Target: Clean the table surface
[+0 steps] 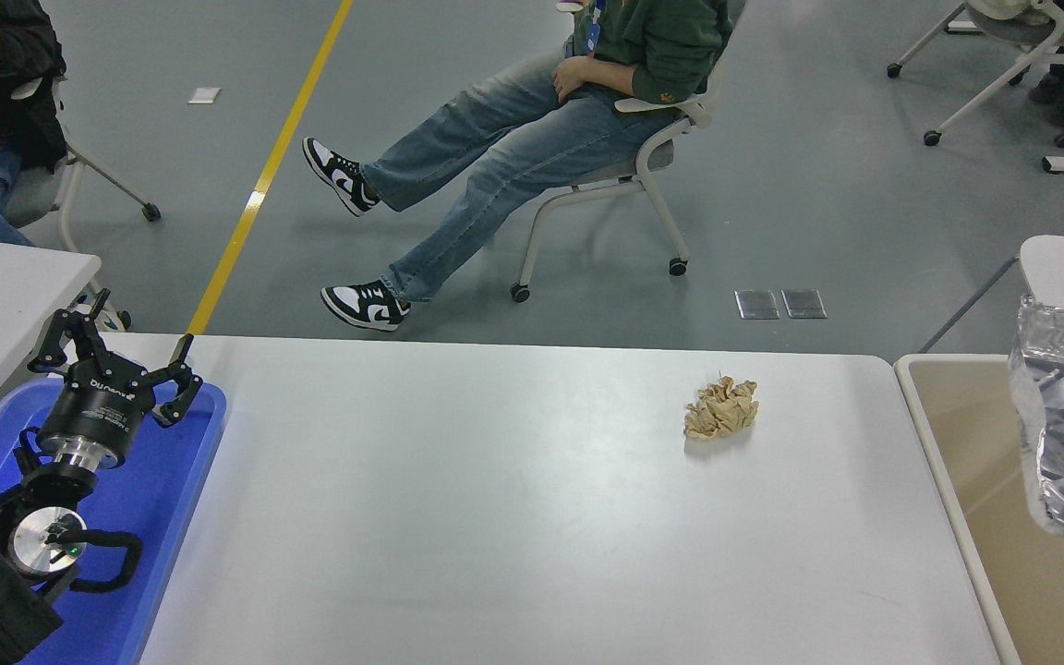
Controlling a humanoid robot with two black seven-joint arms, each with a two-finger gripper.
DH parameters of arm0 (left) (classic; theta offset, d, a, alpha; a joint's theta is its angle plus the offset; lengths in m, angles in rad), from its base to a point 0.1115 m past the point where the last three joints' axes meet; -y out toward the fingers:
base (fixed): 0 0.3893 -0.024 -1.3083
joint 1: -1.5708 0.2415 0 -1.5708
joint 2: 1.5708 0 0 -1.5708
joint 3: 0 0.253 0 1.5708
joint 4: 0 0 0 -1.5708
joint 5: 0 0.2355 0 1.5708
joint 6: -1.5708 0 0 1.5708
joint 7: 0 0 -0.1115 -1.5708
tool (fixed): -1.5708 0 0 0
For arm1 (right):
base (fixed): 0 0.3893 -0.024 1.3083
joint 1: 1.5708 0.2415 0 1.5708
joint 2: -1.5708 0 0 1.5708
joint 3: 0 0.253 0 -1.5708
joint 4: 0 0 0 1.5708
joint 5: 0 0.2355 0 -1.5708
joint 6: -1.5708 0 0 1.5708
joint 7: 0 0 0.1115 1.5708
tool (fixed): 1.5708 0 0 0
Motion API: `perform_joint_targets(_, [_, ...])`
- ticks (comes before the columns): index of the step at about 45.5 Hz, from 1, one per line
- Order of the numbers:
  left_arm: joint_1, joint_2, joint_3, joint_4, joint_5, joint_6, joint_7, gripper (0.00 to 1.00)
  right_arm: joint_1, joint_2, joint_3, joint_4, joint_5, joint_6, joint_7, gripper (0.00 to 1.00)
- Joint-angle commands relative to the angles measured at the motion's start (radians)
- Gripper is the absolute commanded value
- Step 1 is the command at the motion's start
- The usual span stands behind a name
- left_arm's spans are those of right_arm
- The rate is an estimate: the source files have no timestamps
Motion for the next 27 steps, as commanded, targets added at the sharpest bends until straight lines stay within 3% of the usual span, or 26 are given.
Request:
perform_joint_targets(1, [0.000, 0.000, 0.000, 0.000, 0.000, 0.000, 0.000, 1.00, -0.008, 0.006, 0.000, -0.020, -0.007, 0.000, 0.000, 0.00])
perform_joint_targets(13, [0.000, 0.000, 0.000, 0.000, 0.000, 0.000, 0.000, 1.00, -0.051, 0.109, 0.000, -0.216, -0.001, -0.024, 0.000, 0.00])
perform_joint_targets(27, [0.000, 0.000, 0.000, 0.000, 0.000, 0.000, 0.000, 1.00, -0.204, 0.239, 0.000, -0.408, 0.040, -0.208, 0.003, 0.00])
